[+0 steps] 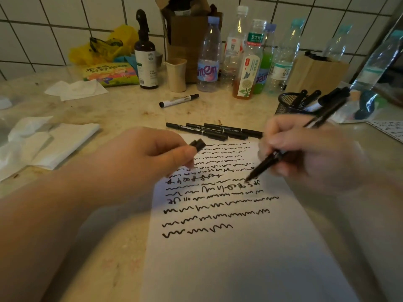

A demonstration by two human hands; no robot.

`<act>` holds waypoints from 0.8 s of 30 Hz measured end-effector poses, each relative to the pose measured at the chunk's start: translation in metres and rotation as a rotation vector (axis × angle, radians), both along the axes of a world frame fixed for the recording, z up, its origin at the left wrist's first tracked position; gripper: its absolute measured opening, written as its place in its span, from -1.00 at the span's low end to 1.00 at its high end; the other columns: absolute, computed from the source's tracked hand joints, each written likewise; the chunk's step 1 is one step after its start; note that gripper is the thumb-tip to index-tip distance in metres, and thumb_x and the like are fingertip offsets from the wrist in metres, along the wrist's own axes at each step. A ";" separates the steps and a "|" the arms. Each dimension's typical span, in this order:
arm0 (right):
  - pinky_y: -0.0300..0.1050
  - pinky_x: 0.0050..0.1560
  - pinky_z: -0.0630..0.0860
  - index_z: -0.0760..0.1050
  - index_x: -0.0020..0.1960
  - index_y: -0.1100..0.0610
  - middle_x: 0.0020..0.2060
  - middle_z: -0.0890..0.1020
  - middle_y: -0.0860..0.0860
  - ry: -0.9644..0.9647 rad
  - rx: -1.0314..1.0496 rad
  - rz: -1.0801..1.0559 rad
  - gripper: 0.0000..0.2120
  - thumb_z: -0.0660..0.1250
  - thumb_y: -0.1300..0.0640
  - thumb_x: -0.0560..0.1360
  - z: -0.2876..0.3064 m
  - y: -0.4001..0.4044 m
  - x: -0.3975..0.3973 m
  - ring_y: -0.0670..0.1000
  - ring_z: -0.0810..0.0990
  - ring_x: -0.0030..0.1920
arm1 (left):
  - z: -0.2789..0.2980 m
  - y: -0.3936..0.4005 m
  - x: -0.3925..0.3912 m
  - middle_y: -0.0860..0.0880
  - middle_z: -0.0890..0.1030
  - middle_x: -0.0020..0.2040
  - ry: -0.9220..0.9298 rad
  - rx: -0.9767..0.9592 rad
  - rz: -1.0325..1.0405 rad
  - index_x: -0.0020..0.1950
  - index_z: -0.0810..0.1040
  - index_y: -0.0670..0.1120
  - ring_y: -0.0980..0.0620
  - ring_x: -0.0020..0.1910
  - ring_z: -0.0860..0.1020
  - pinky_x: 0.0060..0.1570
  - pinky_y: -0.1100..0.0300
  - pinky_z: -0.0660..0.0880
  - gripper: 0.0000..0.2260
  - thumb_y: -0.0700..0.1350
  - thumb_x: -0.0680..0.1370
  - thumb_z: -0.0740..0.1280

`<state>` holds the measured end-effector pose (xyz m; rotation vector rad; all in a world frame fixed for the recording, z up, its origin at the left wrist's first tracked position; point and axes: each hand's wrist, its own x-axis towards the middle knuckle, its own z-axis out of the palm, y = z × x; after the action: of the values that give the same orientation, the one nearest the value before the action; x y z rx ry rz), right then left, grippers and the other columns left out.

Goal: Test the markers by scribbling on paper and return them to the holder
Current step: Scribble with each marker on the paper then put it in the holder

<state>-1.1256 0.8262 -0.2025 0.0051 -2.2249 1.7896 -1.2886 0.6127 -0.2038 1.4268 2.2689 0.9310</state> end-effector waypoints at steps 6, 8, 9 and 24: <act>-0.31 -0.46 0.42 0.58 -0.34 0.13 -0.41 0.61 0.01 -0.197 0.204 0.047 -0.81 0.43 0.06 0.39 0.004 -0.018 0.001 -0.08 0.50 -0.46 | -0.007 0.006 0.008 0.14 0.59 -0.29 0.225 -0.212 0.063 -0.08 0.55 0.23 0.21 -0.32 0.53 -0.38 0.36 0.35 -0.79 0.28 0.42 0.25; -0.31 -0.45 0.43 0.58 -0.34 0.09 -0.40 0.62 0.00 -0.230 0.226 0.052 -0.83 0.40 0.11 0.42 0.004 -0.020 0.001 -0.08 0.53 -0.45 | -0.011 0.007 0.006 0.13 0.60 -0.26 0.252 -0.223 0.055 -0.08 0.56 0.20 0.19 -0.28 0.53 -0.31 0.28 0.44 -0.73 0.32 0.39 0.26; -0.32 -0.45 0.44 0.58 -0.34 0.09 -0.41 0.62 0.00 -0.238 0.240 0.057 -0.83 0.39 0.12 0.43 0.003 -0.021 0.000 -0.09 0.53 -0.46 | -0.011 0.007 0.005 0.13 0.60 -0.26 0.260 -0.219 0.052 -0.09 0.57 0.19 0.18 -0.27 0.53 -0.29 0.25 0.48 -0.69 0.34 0.36 0.25; -0.26 -0.40 0.44 0.57 -0.33 0.09 -0.45 0.59 -0.01 -0.305 0.323 0.058 -0.80 0.40 0.13 0.47 -0.003 -0.024 -0.004 -0.07 0.55 -0.44 | -0.017 0.009 0.001 0.18 0.58 -0.27 0.304 -0.206 0.032 -0.10 0.58 0.21 0.22 -0.29 0.51 -0.35 0.32 0.40 -0.64 0.40 0.28 0.28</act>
<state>-1.1296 0.8017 -0.2051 -0.1471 -2.7349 1.5221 -1.2875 0.6216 -0.2210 1.5278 2.5230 0.4953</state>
